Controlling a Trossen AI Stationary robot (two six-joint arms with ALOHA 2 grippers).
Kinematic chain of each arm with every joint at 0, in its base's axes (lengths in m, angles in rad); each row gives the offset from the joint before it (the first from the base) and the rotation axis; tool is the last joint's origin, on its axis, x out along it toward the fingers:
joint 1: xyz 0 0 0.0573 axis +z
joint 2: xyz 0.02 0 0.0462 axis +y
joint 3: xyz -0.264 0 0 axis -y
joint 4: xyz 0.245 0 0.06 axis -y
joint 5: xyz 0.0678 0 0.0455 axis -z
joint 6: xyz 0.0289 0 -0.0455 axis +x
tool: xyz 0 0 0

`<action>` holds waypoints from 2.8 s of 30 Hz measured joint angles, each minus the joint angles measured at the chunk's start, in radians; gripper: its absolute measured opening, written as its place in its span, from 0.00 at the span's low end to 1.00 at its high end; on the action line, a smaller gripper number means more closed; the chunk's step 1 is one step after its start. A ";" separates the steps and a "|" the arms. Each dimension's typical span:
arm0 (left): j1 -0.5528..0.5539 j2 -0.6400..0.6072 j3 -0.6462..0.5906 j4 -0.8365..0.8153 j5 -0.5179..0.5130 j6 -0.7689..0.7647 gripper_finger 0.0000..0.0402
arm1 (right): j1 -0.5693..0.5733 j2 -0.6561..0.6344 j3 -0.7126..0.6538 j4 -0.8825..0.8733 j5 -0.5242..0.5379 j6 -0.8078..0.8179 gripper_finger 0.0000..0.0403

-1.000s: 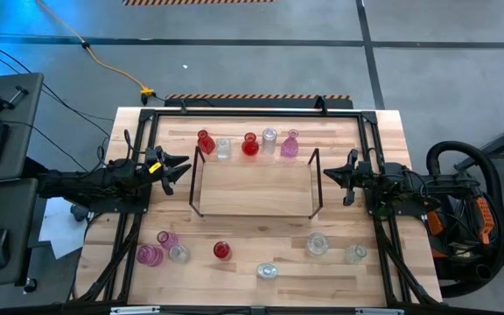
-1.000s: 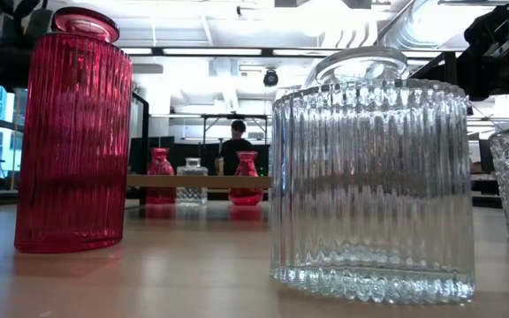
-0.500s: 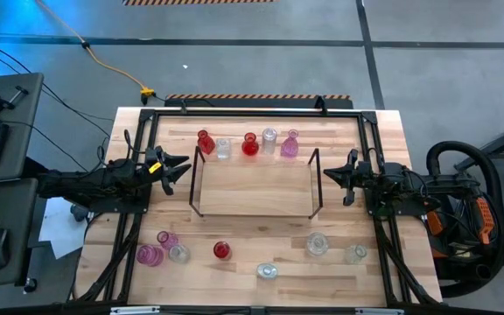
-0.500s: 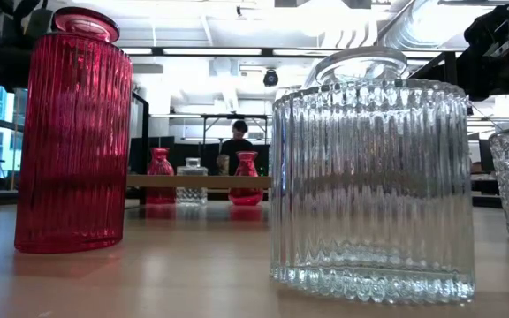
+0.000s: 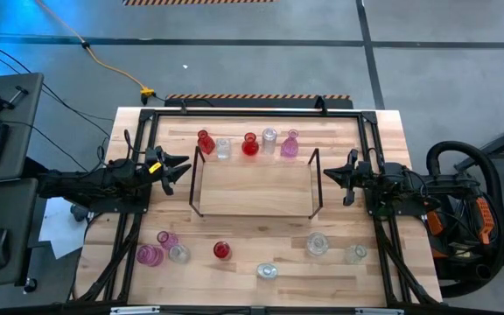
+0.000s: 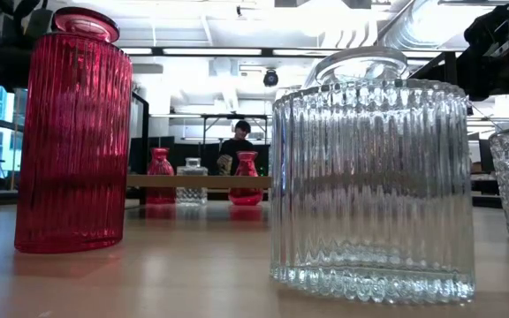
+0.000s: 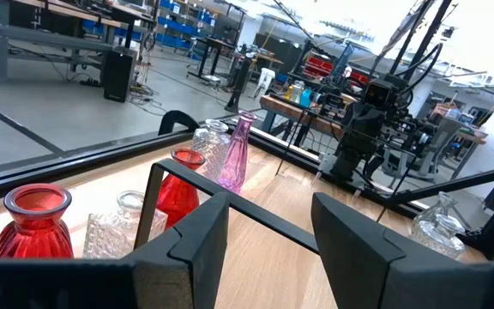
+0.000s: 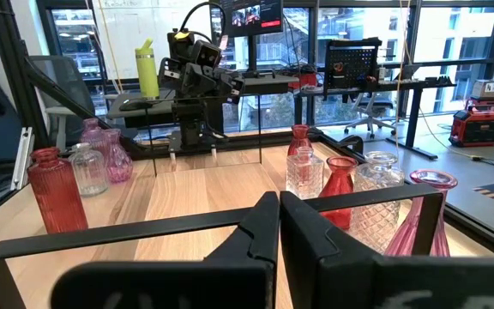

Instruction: Sort vases onto shelf

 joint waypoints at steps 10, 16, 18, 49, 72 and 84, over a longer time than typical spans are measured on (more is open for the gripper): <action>0.000 0.000 0.000 0.000 0.000 0.000 0.39 | 0.000 0.000 0.000 0.000 0.000 0.000 0.00; 0.000 0.000 0.000 0.000 0.000 0.000 0.39 | 0.000 0.000 0.000 0.013 -0.001 0.034 0.00; 0.000 0.000 0.000 0.000 0.000 0.000 0.39 | 0.000 0.000 0.000 0.021 -0.013 0.078 0.00; 0.000 0.000 0.000 0.000 0.000 0.000 0.39 | -0.135 1.250 1.374 -0.590 0.059 -0.405 0.00; 0.000 0.000 0.000 0.000 0.000 0.000 0.39 | -0.404 1.733 1.744 -1.245 -0.069 -0.267 0.48; 0.000 0.000 0.000 0.000 0.000 0.000 0.39 | -0.449 1.746 1.743 -1.323 -0.209 -0.227 0.48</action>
